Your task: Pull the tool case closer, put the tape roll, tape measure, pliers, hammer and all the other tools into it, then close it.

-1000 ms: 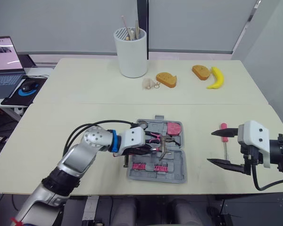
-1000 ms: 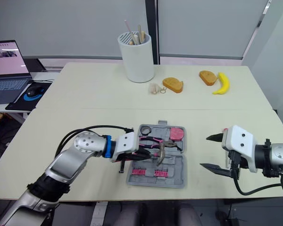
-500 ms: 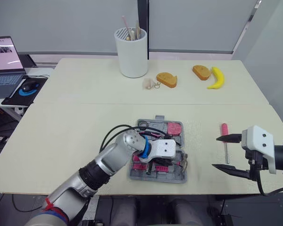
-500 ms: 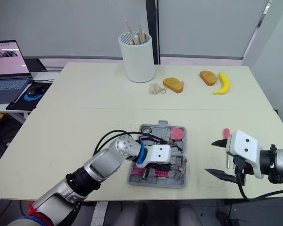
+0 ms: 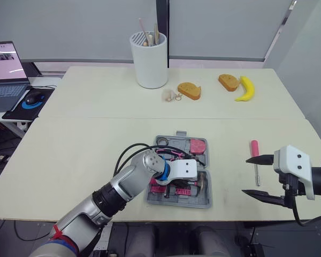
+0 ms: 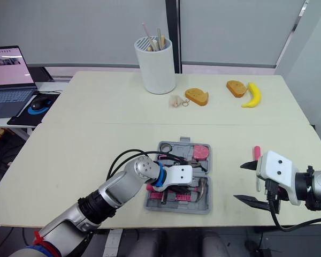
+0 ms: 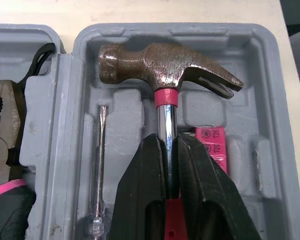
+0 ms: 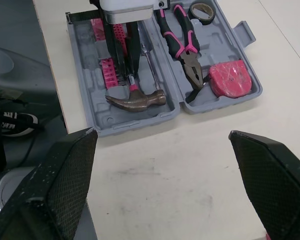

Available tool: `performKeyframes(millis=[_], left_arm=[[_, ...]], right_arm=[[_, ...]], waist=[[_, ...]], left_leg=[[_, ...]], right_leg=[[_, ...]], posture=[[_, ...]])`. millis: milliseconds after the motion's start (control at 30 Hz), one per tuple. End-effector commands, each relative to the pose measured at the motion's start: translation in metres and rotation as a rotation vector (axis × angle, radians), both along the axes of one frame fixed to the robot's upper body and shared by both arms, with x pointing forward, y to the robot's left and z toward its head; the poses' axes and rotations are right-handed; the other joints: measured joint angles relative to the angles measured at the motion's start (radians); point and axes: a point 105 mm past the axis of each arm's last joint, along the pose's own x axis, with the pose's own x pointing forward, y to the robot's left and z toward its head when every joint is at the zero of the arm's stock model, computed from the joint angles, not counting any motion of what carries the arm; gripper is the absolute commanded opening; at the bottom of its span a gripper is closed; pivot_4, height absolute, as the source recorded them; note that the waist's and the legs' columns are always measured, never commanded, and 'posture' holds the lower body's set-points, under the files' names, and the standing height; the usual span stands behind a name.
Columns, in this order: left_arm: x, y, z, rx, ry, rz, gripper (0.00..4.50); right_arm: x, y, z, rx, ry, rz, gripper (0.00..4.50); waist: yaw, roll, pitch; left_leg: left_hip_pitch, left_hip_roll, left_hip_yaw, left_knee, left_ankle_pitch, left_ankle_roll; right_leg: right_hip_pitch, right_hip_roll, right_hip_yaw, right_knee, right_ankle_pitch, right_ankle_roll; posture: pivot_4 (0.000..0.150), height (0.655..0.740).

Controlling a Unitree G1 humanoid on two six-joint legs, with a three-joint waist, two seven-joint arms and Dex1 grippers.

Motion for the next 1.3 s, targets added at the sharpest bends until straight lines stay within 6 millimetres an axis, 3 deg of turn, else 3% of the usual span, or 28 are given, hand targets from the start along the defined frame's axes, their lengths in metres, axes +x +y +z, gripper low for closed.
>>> performKeyframes(millis=[33,367,533,733,1000,1300], left_arm=[[0.003,-0.011,0.012,-0.03,-0.051,-0.005,0.1],[0.003,-0.013,0.016,-0.054,-0.03,0.034,0.1],[0.006,-0.013,0.028,-0.089,-0.03,0.056,1.63],[0.01,-0.002,0.066,-0.215,-0.093,0.015,3.49],[0.015,0.037,0.06,-0.252,-0.066,-0.005,3.49],[0.004,0.048,0.018,-0.132,-0.037,-0.028,0.68]], right_arm=[[0.0,0.003,0.007,-0.026,-0.038,0.021,4.5],[0.0,0.004,0.009,-0.023,-0.044,0.018,4.5],[0.001,0.004,0.01,-0.023,-0.048,0.018,4.5],[0.001,0.004,0.01,-0.016,-0.053,0.011,4.5],[0.0,0.002,0.011,-0.011,-0.061,-0.006,4.5],[0.001,0.004,0.01,-0.004,-0.062,-0.009,4.5]], waist=[[0.0,0.0,0.0],[0.0,0.0,0.0],[0.0,0.0,0.0],[0.0,0.0,0.0],[0.0,0.001,-0.001],[0.001,0.001,-0.001]], left_leg=[[0.0,0.0,0.0,0.0,0.0,0.0],[0.0,0.0,0.0,0.0,0.0,0.0],[0.0,0.0,0.0,0.0,0.0,0.0],[0.0,0.0,0.0,0.0,0.0,0.0],[0.001,0.001,0.0,0.0,0.0,0.0],[0.001,0.0,0.0,0.0,0.0,0.0]], right_leg=[[0.0,0.0,0.0,0.0,0.0,0.0],[0.0,0.0,0.0,0.0,0.0,0.0],[0.0,0.0,0.0,0.0,0.0,0.0],[0.0,-0.001,0.0,0.0,0.0,0.0],[0.0,-0.001,0.0,0.0,0.0,0.0],[0.0,-0.001,0.0,0.0,0.0,0.0]], posture=[[0.15,0.74],[0.15,0.74],[0.15,0.74],[0.15,0.74],[0.15,0.74],[0.15,0.74]])
